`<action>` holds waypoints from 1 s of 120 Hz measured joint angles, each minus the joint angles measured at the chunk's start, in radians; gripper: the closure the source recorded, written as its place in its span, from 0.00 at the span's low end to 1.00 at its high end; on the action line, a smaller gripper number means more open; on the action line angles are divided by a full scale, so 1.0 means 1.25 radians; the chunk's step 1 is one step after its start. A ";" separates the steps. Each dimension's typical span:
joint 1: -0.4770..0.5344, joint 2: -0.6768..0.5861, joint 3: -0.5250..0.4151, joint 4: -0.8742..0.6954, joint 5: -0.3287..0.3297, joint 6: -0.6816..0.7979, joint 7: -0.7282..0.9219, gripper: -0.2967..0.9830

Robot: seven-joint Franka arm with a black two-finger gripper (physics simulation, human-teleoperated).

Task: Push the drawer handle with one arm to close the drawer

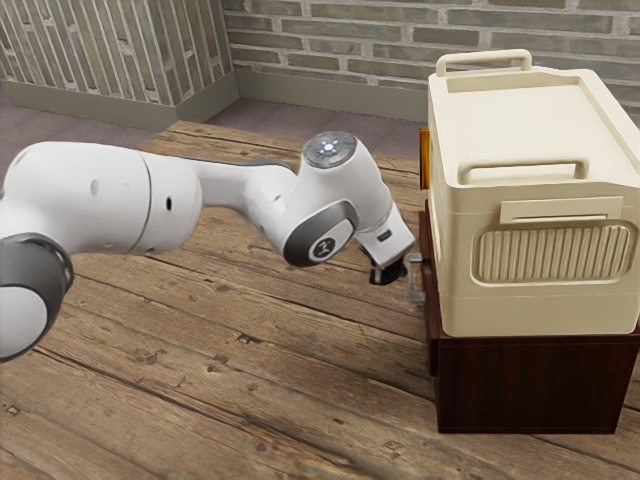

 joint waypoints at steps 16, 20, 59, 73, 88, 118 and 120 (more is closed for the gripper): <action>-0.002 0.009 -0.005 0.012 0.000 -0.001 -0.001 0.85; -0.002 0.010 -0.005 0.013 0.000 -0.001 -0.002 0.85; 0.129 -0.354 -0.003 -0.363 -0.081 -0.013 -0.068 0.85; 0.277 -0.521 -0.005 -0.366 -0.144 -0.178 -0.134 0.71; 0.333 -0.519 -0.033 -0.147 -0.166 -0.388 -0.171 0.51; 0.321 -0.513 -0.036 -0.100 -0.173 -0.629 -0.243 0.32; 0.321 -0.513 -0.036 -0.100 -0.173 -0.637 -0.248 0.31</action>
